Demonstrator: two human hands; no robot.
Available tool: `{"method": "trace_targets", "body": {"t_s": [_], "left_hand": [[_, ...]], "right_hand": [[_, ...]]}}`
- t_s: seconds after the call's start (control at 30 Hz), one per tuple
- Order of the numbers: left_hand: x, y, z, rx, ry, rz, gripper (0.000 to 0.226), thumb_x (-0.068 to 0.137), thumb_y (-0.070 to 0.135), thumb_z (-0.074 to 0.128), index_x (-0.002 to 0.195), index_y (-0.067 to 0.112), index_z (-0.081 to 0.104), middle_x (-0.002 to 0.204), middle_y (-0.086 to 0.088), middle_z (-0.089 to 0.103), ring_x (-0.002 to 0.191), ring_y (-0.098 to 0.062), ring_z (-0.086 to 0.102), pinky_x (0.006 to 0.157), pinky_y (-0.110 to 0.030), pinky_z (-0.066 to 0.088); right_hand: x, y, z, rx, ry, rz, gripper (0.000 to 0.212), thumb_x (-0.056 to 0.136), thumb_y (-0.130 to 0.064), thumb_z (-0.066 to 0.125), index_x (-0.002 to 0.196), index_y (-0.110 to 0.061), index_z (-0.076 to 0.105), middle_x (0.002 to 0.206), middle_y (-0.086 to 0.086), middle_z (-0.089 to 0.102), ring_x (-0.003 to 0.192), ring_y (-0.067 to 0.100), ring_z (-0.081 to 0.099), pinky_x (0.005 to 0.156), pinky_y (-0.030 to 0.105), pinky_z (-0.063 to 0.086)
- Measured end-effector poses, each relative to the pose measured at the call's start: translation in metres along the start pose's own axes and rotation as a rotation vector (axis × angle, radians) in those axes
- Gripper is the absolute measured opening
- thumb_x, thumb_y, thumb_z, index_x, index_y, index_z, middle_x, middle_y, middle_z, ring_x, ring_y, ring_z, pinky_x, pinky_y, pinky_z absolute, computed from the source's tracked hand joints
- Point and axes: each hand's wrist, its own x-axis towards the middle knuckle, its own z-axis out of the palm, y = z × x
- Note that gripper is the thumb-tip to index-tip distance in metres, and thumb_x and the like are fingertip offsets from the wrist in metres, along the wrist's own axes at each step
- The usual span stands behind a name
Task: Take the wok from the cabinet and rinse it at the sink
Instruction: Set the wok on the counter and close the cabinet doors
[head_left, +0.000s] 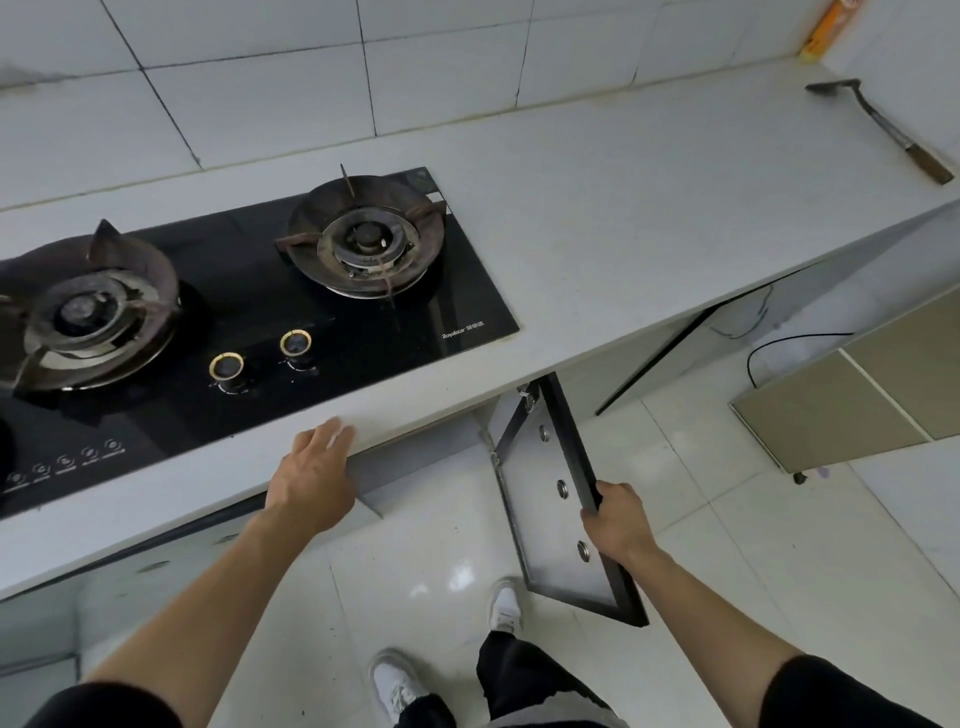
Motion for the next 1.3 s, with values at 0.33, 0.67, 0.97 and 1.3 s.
{"method": "trace_targets", "body": {"t_s": [0.33,0.67,0.97,1.3], "left_hand": [[-0.014,-0.034,0.002,0.01,-0.02,-0.021,0.074,0.086,0.01,0.053,0.151,0.027,0.022,0.162,0.004,0.013,0.143,-0.025,0.02,0.106,-0.037,0.042],[-0.011,-0.027,0.004,0.054,-0.029,-0.012,0.071,0.082,0.008,0.056,0.145,0.022,0.027,0.158,-0.002,0.017,0.133,-0.03,0.031,0.103,-0.038,0.043],[-0.01,-0.03,0.003,0.051,-0.023,-0.014,0.071,0.081,0.005,0.055,0.145,0.023,0.028,0.157,0.002,0.018,0.13,-0.028,0.031,0.093,-0.036,0.049],[-0.01,-0.032,0.003,0.043,-0.01,-0.002,0.071,0.082,0.004,0.054,0.146,0.022,0.026,0.158,0.002,0.015,0.132,-0.027,0.029,0.096,-0.034,0.048]], "right_hand": [[-0.011,-0.005,0.021,0.031,0.113,0.035,0.044,0.075,0.013,0.057,0.113,-0.007,0.064,0.086,0.009,0.067,0.076,0.023,0.063,0.064,0.024,0.051],[-0.055,-0.032,0.035,0.153,0.109,-0.13,0.051,0.089,0.01,0.056,0.137,-0.003,0.048,0.092,0.009,0.049,0.064,0.004,0.044,0.055,0.0,0.037],[-0.05,-0.051,0.044,0.833,-0.144,0.138,0.046,0.092,0.003,0.054,0.125,-0.027,0.064,0.091,0.004,0.072,0.083,0.021,0.069,0.086,0.04,0.058],[-0.04,-0.11,0.062,1.457,-0.517,0.351,0.052,0.097,-0.051,0.046,0.132,-0.014,0.054,0.129,0.015,0.06,0.118,0.031,0.058,0.1,0.047,0.047]]}}
